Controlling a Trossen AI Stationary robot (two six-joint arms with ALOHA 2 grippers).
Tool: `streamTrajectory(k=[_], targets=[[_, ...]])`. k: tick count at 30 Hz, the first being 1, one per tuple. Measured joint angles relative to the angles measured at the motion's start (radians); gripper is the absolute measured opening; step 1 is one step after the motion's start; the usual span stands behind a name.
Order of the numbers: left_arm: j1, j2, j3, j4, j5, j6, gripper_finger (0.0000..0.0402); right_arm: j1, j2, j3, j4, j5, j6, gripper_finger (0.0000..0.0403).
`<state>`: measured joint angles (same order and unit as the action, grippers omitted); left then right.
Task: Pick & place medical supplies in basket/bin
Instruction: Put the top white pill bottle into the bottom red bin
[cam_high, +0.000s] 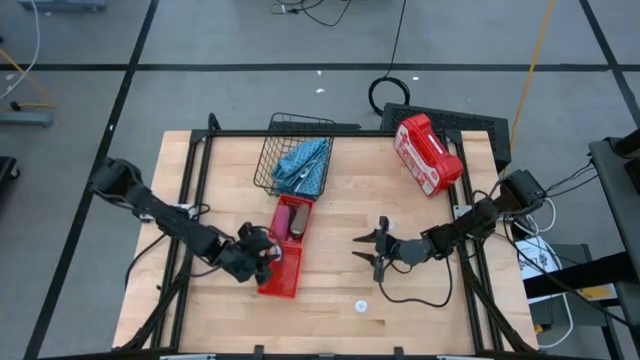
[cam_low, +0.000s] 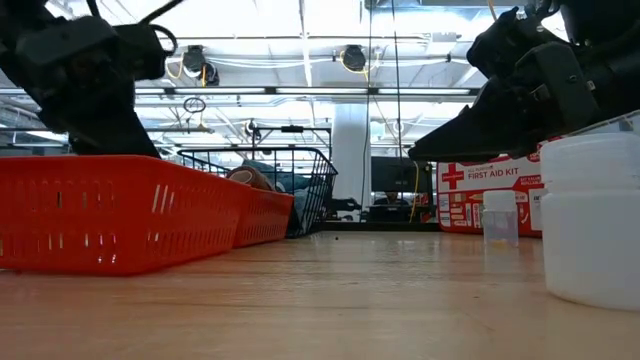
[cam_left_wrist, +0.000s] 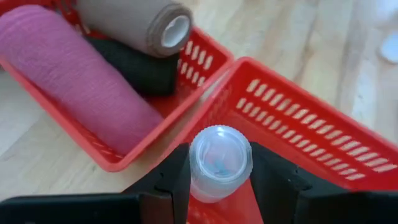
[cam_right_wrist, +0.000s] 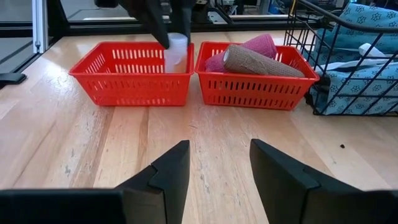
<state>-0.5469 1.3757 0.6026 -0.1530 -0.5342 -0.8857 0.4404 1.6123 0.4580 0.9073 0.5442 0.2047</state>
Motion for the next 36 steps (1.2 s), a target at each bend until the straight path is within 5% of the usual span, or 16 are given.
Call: streamTrajectory(k=[24, 36], targets=[[0.030, 0.033, 0.001, 0.004, -0.058, -0.087, 0.0149, 0.000, 0.000, 0.000, 0.000, 0.000, 0.000, 0.0155], [0.032, 0.033, 0.001, -0.002, -0.044, -0.088, 0.0216, 0.000, 0.000, 0.000, 0.000, 0.000, 0.000, 0.0155]])
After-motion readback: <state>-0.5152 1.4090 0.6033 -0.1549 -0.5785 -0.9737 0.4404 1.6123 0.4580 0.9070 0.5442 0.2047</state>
